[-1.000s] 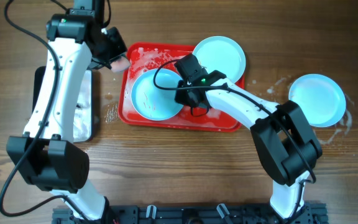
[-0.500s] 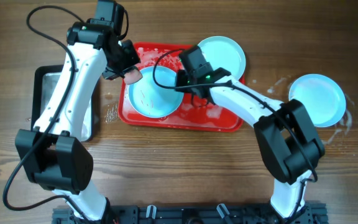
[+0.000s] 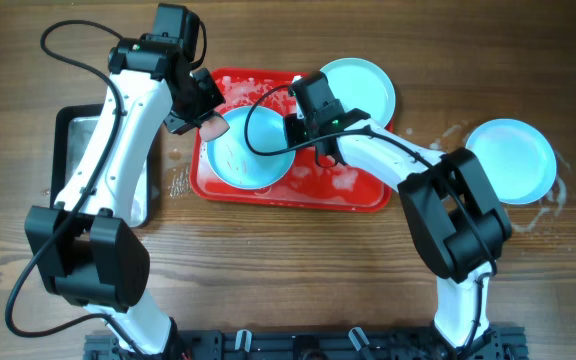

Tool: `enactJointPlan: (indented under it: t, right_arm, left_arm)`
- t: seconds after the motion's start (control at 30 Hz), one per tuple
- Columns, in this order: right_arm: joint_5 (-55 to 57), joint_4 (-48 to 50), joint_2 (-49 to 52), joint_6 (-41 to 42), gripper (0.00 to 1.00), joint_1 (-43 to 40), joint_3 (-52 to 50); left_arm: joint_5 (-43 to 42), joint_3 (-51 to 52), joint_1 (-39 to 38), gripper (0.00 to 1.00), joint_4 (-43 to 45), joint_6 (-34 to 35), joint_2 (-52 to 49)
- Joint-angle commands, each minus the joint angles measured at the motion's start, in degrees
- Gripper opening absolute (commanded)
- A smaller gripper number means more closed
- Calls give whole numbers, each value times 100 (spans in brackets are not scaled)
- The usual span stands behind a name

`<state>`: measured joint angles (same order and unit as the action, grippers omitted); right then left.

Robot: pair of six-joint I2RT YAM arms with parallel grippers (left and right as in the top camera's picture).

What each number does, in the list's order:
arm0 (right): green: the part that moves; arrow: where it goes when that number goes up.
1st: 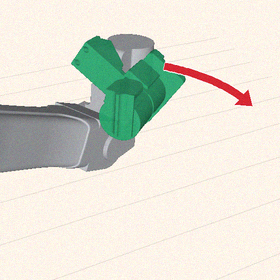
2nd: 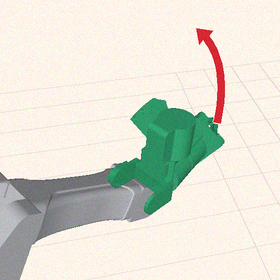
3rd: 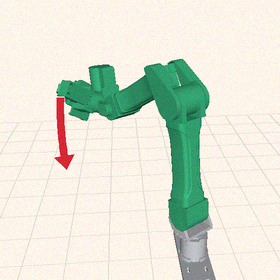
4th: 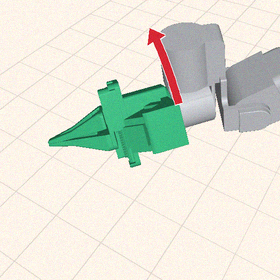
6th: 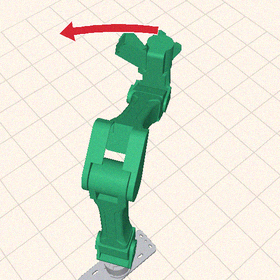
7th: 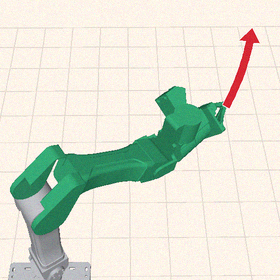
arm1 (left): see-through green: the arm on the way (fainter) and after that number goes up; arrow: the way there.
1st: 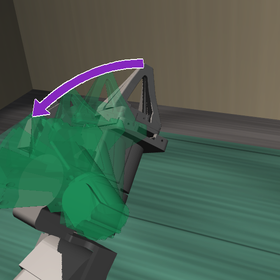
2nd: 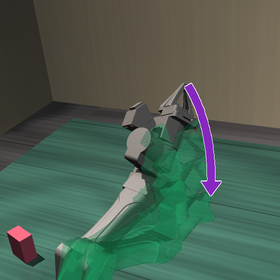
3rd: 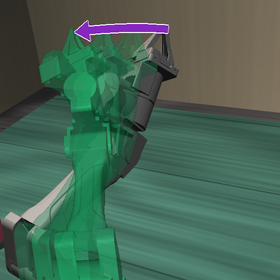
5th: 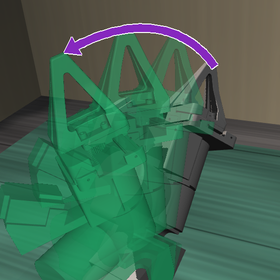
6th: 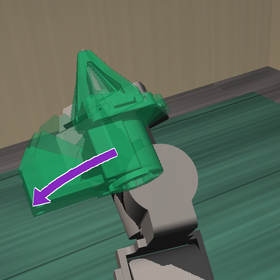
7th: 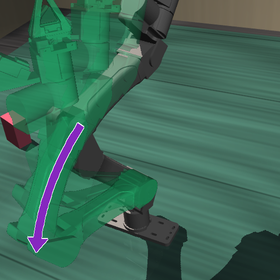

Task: Clean dirty plates on tray and stack at the side
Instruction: 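Lower the sponge in the left gripper onto the held plate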

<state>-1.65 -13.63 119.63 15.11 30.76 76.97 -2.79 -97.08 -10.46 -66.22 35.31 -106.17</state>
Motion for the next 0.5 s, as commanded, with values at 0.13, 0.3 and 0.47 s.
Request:
enactJointPlan:
  t: [0.13, 0.3, 0.47]
  right_arm:
    - [-398, 31, 234, 46, 27, 111, 76]
    - [-398, -149, 234, 957, 19, 164, 76]
    - [-468, -476, 229, 1690, 5, 162, 79]
  left_arm:
    - [116, 55, -15, 4, 55, 120, 31]
    - [118, 55, -15, 4, 68, 120, 31]
    - [116, 55, -15, 4, 120, 120, 31]
